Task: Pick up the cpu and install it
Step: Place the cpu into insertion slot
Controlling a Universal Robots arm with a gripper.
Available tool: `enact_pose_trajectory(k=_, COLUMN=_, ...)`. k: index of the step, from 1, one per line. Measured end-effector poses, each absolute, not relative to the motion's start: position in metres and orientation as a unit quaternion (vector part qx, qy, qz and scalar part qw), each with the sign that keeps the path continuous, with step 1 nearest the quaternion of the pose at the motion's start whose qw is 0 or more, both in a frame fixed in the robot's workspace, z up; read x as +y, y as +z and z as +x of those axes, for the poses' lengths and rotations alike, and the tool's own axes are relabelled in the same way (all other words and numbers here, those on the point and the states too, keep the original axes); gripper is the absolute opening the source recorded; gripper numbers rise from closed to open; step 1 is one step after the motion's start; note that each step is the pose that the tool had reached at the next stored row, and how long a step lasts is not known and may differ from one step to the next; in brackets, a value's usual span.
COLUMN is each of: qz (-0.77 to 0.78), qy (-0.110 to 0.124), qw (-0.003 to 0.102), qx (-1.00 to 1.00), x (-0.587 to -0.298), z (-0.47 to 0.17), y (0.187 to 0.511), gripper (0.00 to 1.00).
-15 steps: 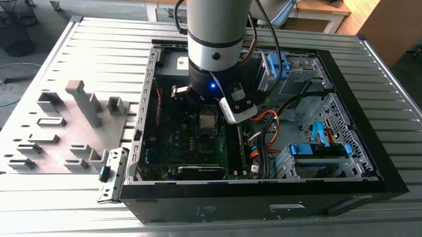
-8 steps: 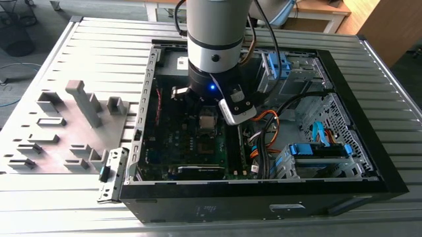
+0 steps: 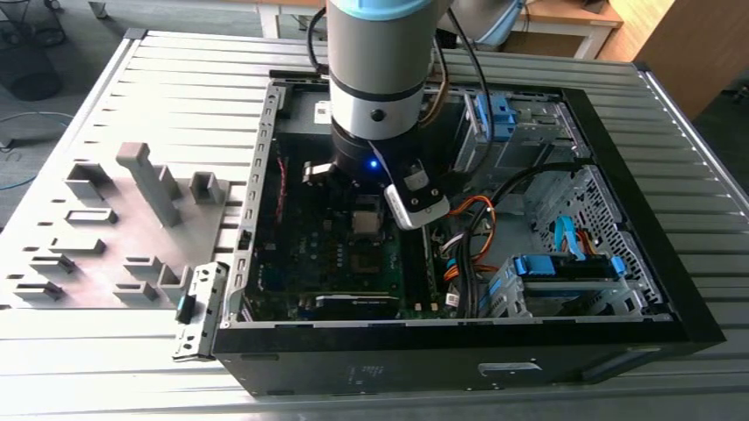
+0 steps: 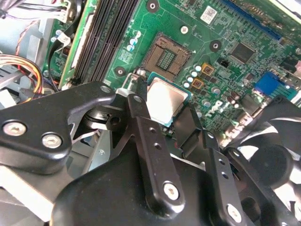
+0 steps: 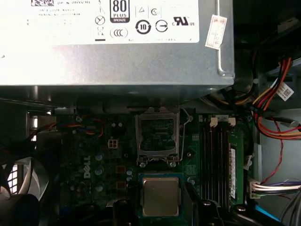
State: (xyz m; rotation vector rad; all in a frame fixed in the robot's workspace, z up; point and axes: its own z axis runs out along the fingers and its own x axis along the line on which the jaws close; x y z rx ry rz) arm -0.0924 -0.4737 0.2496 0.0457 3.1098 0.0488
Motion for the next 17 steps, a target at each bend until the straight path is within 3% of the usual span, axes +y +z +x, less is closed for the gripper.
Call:
enact_pose_trajectory(k=6, qz=0.015, qy=0.016, qw=0.021, qx=1.000, x=-0.4745, z=-0.0948, y=0.2428, gripper=0.47)
enact_pose_trajectory(k=17, qz=0.015, qy=0.016, qw=0.021, qx=1.000, x=-0.4745, z=-0.0949, y=0.2430, gripper=0.47)
